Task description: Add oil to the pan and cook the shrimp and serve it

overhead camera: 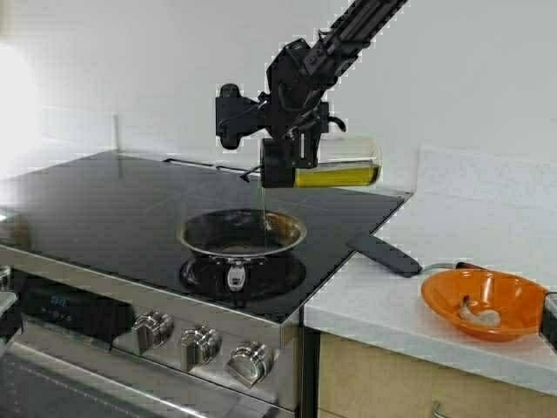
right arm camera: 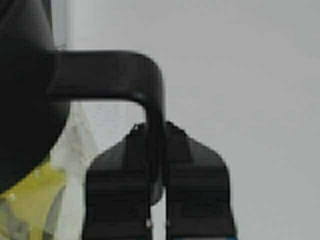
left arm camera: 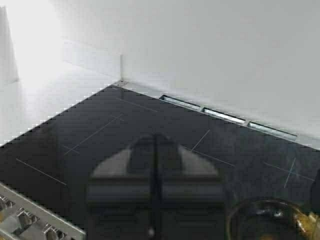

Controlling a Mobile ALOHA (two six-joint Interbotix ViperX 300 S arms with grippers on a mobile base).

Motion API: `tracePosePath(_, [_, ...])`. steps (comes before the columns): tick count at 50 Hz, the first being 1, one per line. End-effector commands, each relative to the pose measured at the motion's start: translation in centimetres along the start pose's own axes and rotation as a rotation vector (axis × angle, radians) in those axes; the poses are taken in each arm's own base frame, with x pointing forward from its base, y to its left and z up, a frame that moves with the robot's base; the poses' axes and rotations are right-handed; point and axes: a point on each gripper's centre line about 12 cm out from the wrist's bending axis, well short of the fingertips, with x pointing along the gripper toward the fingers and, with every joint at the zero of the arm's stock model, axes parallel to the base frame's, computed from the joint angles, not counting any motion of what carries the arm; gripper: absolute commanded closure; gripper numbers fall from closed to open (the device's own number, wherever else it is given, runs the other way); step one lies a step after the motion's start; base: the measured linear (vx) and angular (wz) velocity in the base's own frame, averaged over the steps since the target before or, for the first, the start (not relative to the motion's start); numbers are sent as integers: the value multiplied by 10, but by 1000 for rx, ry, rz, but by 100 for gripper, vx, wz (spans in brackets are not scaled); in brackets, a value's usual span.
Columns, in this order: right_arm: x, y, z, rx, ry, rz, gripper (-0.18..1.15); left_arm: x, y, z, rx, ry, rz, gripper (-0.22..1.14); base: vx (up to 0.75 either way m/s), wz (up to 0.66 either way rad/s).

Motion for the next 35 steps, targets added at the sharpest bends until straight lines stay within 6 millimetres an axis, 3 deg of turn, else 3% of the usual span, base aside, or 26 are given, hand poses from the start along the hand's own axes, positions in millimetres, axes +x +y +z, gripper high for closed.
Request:
tracePosePath(1, [-3,-46,5,179,37,-14,91,1,0,3,-2,-9,1,89,0,0])
tracePosePath(8, [-5,-58,2,521,114,80,91,1,0,4,-2,-11,1,89,0,0])
tracePosePath(18, [-27,-82,-10,1083,85,185,91,1,0,3,-3,-8,1,89,0,0])
tracePosePath(25, [-39,-92,-29,1301,37,201,91,1,0,3,-3,-8,1,89,0,0])
tracePosePath(35, [-49,-103,-47,1472,-54,205,91,1,0,3,-3,-8,1,89,0,0])
